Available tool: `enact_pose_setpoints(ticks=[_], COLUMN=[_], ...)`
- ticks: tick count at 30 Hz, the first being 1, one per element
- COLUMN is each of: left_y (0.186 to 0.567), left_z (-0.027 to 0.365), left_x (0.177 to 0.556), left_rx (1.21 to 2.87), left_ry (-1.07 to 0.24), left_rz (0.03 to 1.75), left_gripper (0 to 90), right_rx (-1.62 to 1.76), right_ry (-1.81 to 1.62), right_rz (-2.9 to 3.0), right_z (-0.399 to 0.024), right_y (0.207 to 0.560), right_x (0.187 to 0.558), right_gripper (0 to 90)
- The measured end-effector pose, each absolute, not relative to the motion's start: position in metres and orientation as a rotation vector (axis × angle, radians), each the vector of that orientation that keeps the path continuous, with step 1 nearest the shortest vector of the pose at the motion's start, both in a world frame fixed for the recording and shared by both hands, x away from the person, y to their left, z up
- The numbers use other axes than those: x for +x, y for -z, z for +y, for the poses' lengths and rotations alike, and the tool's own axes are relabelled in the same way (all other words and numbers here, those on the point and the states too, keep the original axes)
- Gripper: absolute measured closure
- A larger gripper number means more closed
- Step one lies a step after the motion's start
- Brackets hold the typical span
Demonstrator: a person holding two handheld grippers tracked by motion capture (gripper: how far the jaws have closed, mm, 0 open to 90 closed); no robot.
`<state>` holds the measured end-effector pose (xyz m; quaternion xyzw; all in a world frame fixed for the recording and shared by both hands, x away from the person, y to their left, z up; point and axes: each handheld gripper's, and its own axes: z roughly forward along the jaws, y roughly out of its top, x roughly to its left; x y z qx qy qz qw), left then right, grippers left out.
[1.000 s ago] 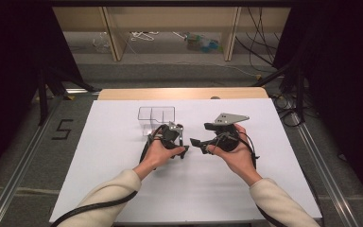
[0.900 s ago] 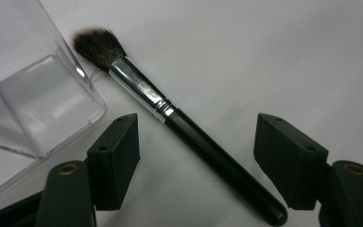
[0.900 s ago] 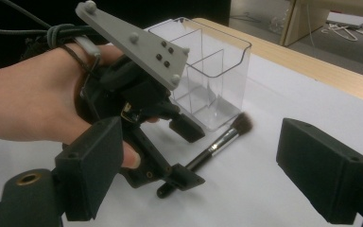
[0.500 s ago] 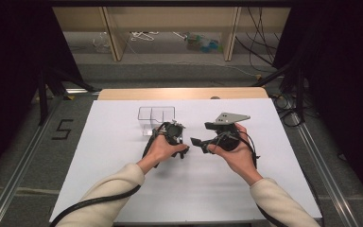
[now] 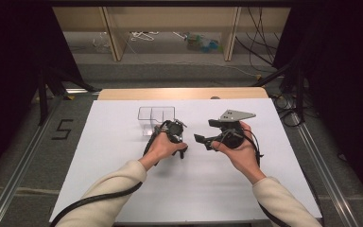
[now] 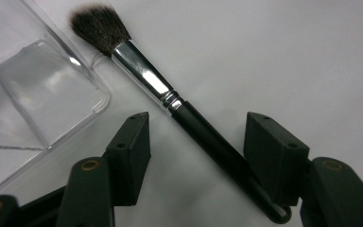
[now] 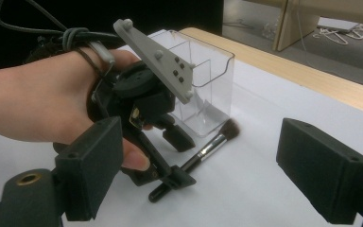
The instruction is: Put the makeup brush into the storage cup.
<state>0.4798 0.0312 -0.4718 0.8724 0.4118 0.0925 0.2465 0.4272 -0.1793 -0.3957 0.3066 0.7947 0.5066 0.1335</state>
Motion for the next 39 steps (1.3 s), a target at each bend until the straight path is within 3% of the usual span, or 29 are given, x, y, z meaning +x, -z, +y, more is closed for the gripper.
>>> enact_pose_setpoints(ticks=[10, 23, 26, 39], left_y=[0.469, 0.465, 0.462, 0.465], left_z=[0.033, 0.039, 0.040, 0.041], left_x=[0.485, 0.490, 0.491, 0.485], left_rx=[2.420, 2.467, 2.532, 2.483], left_ry=[-0.236, -0.194, -0.169, -0.204], left_rz=[1.129, 1.139, 1.108, 1.093], left_gripper=[54.5, 77.7, 78.7, 79.4], right_rx=[0.888, 0.879, 0.885, 0.896], right_ry=[-1.470, -1.471, -1.469, -1.464], right_rz=[2.312, 2.302, 2.306, 2.304], right_z=[-0.180, -0.180, -0.181, -0.183], right_y=[0.396, 0.396, 0.397, 0.399], right_x=[0.427, 0.428, 0.428, 0.430], right_gripper=[16.3, 16.3, 16.3, 16.3])
